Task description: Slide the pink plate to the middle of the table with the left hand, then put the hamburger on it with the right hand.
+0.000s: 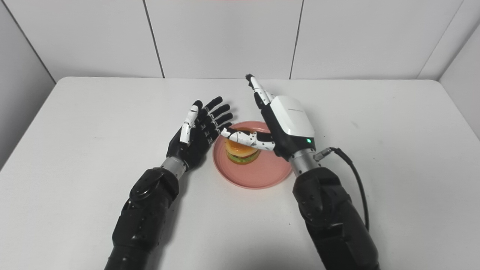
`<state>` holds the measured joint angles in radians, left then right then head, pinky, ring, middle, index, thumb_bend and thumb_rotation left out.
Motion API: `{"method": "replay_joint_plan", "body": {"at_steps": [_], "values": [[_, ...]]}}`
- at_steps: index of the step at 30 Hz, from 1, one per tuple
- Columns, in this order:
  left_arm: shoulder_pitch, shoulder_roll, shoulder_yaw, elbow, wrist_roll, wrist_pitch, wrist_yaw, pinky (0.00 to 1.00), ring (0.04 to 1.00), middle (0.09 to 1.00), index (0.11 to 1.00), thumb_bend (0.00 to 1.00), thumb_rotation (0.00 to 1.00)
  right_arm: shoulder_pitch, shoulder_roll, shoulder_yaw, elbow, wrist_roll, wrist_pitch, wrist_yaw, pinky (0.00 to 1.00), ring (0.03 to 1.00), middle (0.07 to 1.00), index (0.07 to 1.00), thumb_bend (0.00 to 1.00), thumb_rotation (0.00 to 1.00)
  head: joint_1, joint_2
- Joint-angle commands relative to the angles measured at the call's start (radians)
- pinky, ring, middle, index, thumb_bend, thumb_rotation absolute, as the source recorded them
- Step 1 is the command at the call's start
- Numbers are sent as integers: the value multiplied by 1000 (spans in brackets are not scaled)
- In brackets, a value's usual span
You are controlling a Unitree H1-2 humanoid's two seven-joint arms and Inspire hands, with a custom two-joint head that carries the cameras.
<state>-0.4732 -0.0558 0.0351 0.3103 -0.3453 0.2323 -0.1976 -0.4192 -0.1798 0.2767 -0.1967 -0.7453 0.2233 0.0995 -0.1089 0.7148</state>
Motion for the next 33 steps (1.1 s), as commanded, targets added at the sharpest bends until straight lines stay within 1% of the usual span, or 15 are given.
{"method": "replay_joint_plan", "body": {"at_steps": [1, 2, 5, 8, 9, 10, 12, 13, 14, 16, 18, 25, 28, 31, 33], "values": [[44, 11, 5, 4, 24, 42, 27, 837, 844, 855, 858, 401, 1000, 14, 18, -49, -14, 32, -47, -80, 651, 831, 941, 983, 901, 983, -4, -1], [50, 15, 3, -8, 35, 24, 30, 834, 844, 855, 859, 401, 1000, 31, 27, -73, -3, 61, -62, -108, 655, 834, 946, 981, 893, 992, -9, 0], [71, 29, -11, -43, 95, -51, 46, 881, 882, 895, 889, 395, 1000, 75, 52, -124, 25, 140, -106, -162, 871, 958, 993, 998, 795, 1000, -21, 0], [78, 32, -11, -51, 116, -80, 49, 902, 898, 909, 902, 392, 1000, 87, 60, -133, 36, 161, -123, -182, 912, 981, 999, 1000, 776, 1000, -23, 0], [89, 40, -18, -64, 147, -114, 58, 904, 899, 911, 903, 392, 1000, 112, 75, -144, 36, 181, -123, -198, 916, 984, 1000, 1000, 774, 1000, -33, 0], [97, 47, -22, -73, 171, -140, 64, 961, 953, 956, 952, 400, 1000, 131, 86, -152, 37, 196, -123, -210, 940, 994, 1000, 1000, 767, 1000, -33, 0], [113, 58, -28, -84, 206, -195, 69, 992, 989, 989, 987, 414, 1000, 166, 105, -166, 40, 221, -126, -234, 959, 999, 1000, 1000, 761, 1000, -34, 1], [115, 60, -27, -85, 210, -205, 68, 996, 995, 995, 994, 418, 1000, 170, 108, -168, 41, 224, -128, -238, 963, 1000, 1000, 1000, 760, 1000, -34, 1], [116, 60, -26, -84, 213, -211, 67, 999, 998, 998, 998, 420, 1000, 172, 110, -169, 42, 225, -130, -241, 965, 1000, 1000, 1000, 759, 1000, -34, 1], [134, 69, -28, -82, 237, -268, 69, 1000, 1000, 1000, 1000, 440, 1000, 204, 122, -176, 53, 243, -146, -259, 963, 1000, 1000, 1000, 732, 1000, -31, 1], [152, 75, -32, -89, 261, -299, 75, 1000, 1000, 1000, 1000, 447, 1000, 223, 129, -177, 65, 256, -159, -270, 964, 1000, 1000, 1000, 718, 1000, -26, 3], [200, 80, -41, -111, 305, -335, 93, 1000, 1000, 1000, 1000, 444, 1000, 225, 137, -173, 102, 275, -195, -293, 968, 1000, 1000, 1000, 739, 1000, -23, 8], [233, 89, -47, -107, 325, -373, 94, 1000, 1000, 1000, 1000, 420, 1000, 223, 145, -169, 131, 284, -224, -310, 981, 1000, 1000, 1000, 703, 1000, -27, 10], [257, 94, -52, -113, 321, -379, 82, 1000, 1000, 1000, 1000, 417, 1000, 221, 149, -167, 157, 295, -235, -312, 983, 1000, 1000, 1000, 703, 1000, -35, 14], [280, 98, -58, -123, 315, -376, 70, 1000, 1000, 1000, 1000, 405, 1000, 222, 158, -171, 182, 331, -248, -305, 981, 998, 1000, 1000, 606, 1000, -38, 17]]}}
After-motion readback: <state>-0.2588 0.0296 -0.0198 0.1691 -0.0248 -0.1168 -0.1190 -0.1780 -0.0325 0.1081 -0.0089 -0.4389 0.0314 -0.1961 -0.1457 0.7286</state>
